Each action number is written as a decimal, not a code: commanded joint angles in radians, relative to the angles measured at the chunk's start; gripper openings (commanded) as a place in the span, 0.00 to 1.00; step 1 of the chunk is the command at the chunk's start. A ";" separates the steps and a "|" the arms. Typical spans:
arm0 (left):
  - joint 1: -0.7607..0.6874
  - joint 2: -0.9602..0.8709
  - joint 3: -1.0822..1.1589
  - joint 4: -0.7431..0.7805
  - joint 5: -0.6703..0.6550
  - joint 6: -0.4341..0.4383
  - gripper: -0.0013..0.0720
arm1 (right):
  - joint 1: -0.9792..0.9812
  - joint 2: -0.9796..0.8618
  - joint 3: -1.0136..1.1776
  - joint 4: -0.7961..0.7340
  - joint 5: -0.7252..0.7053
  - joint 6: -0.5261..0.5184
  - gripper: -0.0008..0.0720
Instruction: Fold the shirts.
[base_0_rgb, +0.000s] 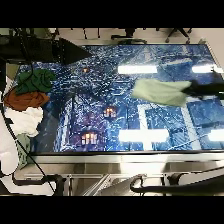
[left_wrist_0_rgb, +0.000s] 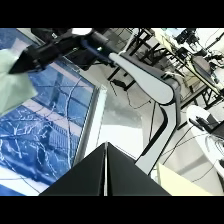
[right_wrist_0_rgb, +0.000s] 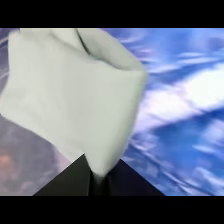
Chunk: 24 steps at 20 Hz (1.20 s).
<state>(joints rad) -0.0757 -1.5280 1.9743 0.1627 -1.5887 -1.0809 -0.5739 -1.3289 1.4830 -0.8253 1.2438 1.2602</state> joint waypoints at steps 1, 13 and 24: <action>0.000 0.000 0.000 0.000 -0.006 0.007 0.04 | -0.251 0.126 -0.027 -0.249 0.050 0.113 0.04; 0.000 0.000 0.000 0.000 -0.006 0.026 0.04 | -0.533 0.461 -0.764 -0.338 -0.108 0.263 0.04; 0.009 0.000 0.001 -0.002 0.027 0.026 0.04 | -0.532 0.496 -0.223 -0.131 0.207 0.341 0.66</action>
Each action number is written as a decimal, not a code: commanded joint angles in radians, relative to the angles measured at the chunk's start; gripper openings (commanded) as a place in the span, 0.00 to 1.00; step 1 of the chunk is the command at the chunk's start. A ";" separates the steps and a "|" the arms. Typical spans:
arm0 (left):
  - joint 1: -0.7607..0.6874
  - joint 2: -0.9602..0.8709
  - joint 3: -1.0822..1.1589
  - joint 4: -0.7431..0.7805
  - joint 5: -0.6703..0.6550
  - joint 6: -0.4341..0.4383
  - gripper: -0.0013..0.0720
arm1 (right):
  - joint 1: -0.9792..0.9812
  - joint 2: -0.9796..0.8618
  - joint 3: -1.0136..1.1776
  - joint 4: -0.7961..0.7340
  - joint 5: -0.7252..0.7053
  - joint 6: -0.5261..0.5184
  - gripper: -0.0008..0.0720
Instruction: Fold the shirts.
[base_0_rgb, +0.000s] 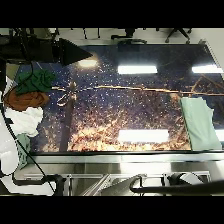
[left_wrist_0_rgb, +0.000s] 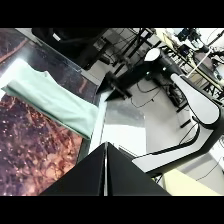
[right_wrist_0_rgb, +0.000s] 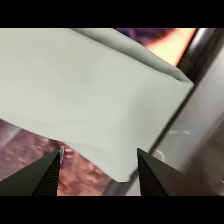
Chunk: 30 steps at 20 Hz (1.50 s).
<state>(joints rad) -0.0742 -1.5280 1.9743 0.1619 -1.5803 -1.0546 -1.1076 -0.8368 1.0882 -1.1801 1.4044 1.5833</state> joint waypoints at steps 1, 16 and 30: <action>0.018 0.000 0.001 0.000 0.034 0.000 0.04 | 0.002 0.006 0.204 0.389 0.026 -0.064 0.43; -0.003 0.544 -0.982 0.203 0.261 0.067 0.03 | 0.589 0.505 -0.403 0.528 -0.231 -0.302 0.04; 0.069 0.769 -1.208 0.222 0.298 0.066 0.04 | 0.678 0.507 -0.439 0.601 -0.193 -0.383 0.04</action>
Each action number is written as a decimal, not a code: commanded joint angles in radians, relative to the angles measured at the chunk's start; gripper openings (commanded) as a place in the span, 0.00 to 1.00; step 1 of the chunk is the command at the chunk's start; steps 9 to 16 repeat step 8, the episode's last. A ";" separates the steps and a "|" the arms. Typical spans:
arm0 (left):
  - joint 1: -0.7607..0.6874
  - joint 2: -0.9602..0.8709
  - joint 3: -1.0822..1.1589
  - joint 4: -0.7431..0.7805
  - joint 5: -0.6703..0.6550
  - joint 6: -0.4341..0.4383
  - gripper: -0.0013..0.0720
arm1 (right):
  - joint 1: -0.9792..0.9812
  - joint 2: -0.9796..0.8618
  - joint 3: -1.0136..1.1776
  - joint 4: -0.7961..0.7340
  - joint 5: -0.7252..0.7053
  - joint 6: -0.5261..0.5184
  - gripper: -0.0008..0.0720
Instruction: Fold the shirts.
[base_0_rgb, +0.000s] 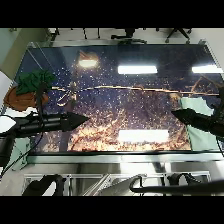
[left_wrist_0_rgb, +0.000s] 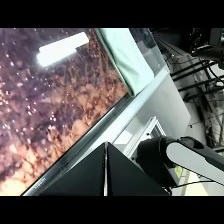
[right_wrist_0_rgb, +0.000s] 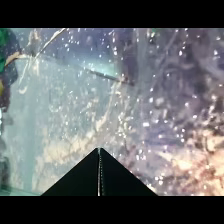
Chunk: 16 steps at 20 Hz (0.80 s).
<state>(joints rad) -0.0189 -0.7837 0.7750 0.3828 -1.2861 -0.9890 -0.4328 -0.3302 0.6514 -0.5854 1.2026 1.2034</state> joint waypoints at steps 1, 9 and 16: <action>0.013 0.031 -0.008 0.001 0.003 0.001 0.04 | 0.003 0.001 -0.002 0.006 0.009 -0.003 0.04; 0.013 0.035 -0.008 0.001 0.003 0.000 0.04 | 0.003 0.001 -0.002 0.006 0.009 -0.003 0.04; 0.013 0.035 -0.008 0.001 0.003 0.000 0.04 | 0.003 0.001 -0.002 0.006 0.009 -0.003 0.04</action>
